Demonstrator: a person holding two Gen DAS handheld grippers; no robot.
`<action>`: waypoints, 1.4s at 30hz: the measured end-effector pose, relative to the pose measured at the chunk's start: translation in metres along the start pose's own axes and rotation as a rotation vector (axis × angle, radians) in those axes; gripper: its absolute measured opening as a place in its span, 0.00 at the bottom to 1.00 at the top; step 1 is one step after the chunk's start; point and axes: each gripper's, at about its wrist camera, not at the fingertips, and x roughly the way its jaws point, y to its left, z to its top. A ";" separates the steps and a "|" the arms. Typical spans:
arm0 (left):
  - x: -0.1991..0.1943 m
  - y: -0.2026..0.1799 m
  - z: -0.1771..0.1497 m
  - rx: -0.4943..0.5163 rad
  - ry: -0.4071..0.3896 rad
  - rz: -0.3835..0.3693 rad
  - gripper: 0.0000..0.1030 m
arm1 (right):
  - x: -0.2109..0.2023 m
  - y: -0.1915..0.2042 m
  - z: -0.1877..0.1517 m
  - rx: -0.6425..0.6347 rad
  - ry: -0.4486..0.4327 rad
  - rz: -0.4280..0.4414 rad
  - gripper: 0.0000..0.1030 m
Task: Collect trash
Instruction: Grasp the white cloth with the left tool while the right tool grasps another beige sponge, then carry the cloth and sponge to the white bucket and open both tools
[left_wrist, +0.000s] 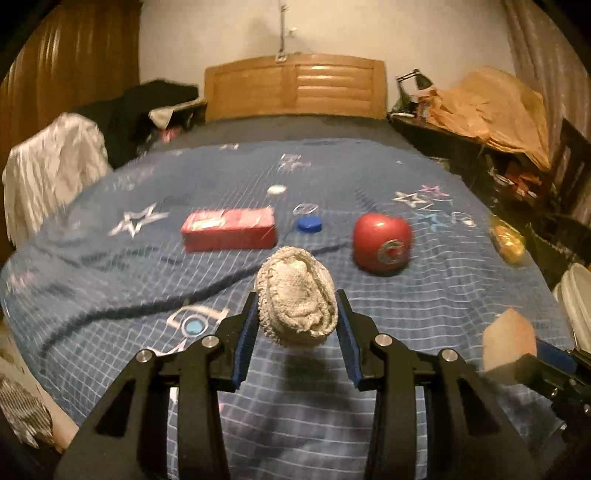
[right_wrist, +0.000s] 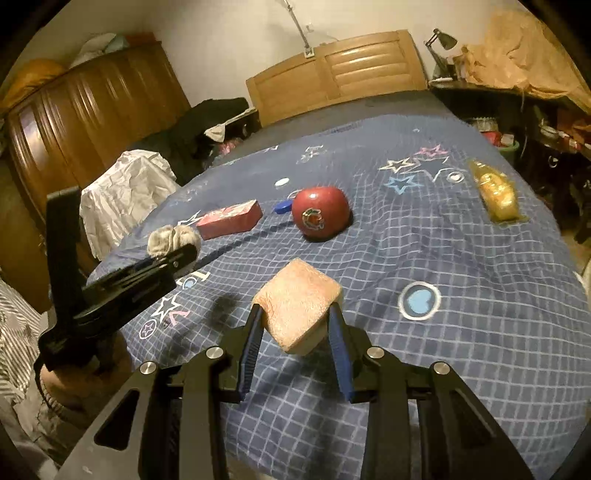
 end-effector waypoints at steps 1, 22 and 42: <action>-0.003 -0.008 0.001 0.016 -0.009 -0.004 0.38 | -0.006 -0.002 -0.001 0.002 -0.007 -0.002 0.36; -0.052 -0.202 0.040 0.269 -0.134 -0.230 0.38 | -0.189 -0.115 -0.001 0.103 -0.279 -0.329 0.36; -0.054 -0.402 0.042 0.500 -0.161 -0.523 0.38 | -0.315 -0.276 -0.012 0.212 -0.322 -0.641 0.36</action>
